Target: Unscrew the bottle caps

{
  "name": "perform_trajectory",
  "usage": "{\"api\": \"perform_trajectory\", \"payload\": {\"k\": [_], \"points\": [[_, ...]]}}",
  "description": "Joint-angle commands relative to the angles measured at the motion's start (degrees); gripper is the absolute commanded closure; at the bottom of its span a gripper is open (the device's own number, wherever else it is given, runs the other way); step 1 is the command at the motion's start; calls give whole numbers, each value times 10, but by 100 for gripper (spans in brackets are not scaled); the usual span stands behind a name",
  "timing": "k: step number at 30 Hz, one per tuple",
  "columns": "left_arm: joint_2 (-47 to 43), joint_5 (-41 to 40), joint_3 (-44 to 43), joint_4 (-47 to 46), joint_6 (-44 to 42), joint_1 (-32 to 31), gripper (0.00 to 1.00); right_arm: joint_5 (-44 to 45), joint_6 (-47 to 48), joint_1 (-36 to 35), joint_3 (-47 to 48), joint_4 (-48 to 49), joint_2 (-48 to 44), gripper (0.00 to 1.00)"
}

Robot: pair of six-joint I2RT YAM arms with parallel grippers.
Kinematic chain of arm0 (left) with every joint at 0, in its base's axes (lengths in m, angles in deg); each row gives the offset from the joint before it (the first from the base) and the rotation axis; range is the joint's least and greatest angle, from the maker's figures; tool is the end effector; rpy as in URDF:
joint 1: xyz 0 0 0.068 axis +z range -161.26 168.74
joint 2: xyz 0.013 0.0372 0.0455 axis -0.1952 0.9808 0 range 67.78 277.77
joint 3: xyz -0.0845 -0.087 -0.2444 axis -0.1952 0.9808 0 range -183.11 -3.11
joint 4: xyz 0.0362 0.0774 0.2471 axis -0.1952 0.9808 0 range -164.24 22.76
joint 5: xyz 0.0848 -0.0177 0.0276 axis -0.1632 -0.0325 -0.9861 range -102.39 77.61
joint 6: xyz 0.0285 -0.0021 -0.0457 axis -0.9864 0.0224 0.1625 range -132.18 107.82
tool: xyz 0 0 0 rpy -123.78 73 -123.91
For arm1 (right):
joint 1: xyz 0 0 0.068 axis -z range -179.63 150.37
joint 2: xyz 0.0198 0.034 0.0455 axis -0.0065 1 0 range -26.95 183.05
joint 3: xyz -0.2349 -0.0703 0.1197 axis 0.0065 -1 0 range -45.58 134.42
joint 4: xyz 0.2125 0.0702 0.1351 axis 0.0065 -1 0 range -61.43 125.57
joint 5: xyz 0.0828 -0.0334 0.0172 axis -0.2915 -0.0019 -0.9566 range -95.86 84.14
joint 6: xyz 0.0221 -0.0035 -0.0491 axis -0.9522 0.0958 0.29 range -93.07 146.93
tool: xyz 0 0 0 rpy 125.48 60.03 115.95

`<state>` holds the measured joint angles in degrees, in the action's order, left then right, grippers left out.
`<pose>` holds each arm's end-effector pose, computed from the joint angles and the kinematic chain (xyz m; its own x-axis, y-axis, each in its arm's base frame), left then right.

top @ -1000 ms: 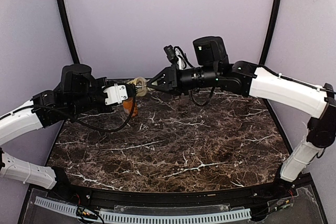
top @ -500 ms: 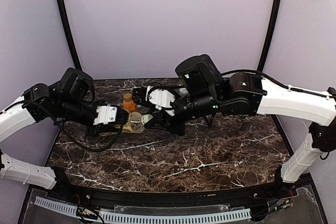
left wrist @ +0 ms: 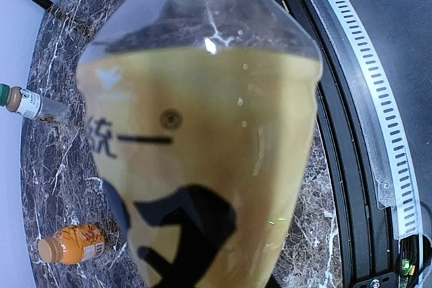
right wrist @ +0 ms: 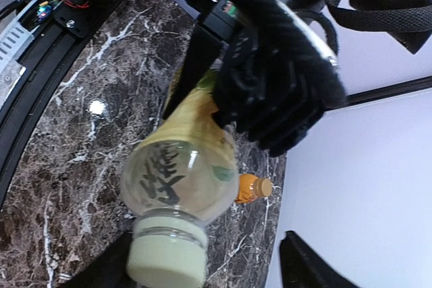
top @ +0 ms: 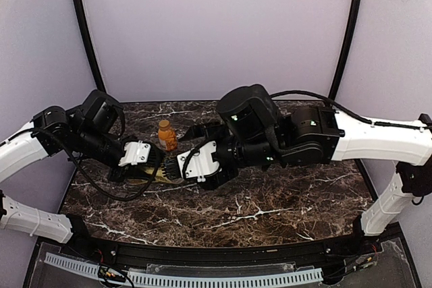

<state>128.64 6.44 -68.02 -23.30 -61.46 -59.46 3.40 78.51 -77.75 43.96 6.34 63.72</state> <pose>0.1282 -0.1606 0.3426 0.3287 0.7087 -0.6243 0.9250 -0.1082 0.3641 0.0804 0.3544 0.3775 0.6697 -0.5730 -0.4725 -0.6640 -0.1770 -0.7264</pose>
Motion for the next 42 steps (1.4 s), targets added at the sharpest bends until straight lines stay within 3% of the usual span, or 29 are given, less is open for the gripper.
{"api": "perform_trajectory", "payload": {"k": [1,4,8,10,13,17,19,21,23,33,42], "points": [[-1,38,-11,-7,-9,-8,83,77,-25,4,-5,128,10,2],[-8,-3,-2,-41,3,-8,83,38,-125,13,6,133,-11,1],[-15,-96,20,-131,19,-8,83,-153,-373,80,-5,155,-52,1],[-18,-155,30,-186,23,-8,83,-198,-515,122,-17,185,-61,1],[-20,-248,44,-263,14,-8,83,-217,-714,174,-30,197,-61,5],[-20,-309,60,-320,-10,-9,83,-234,-884,210,-43,187,-52,13],[-20,-321,66,-331,-25,-9,82,-268,-915,213,-40,192,-39,14],[-22,-331,72,-340,-34,-9,82,-300,-921,214,-27,187,-19,3],[-23,-337,77,-348,-40,-9,82,-310,-922,214,-12,171,2,2],[-25,-338,85,-354,-52,-9,82,-323,-924,220,2,174,21,58],[-25,-336,87,-355,-56,-8,82,-335,-930,223,-5,178,20,57]]}}
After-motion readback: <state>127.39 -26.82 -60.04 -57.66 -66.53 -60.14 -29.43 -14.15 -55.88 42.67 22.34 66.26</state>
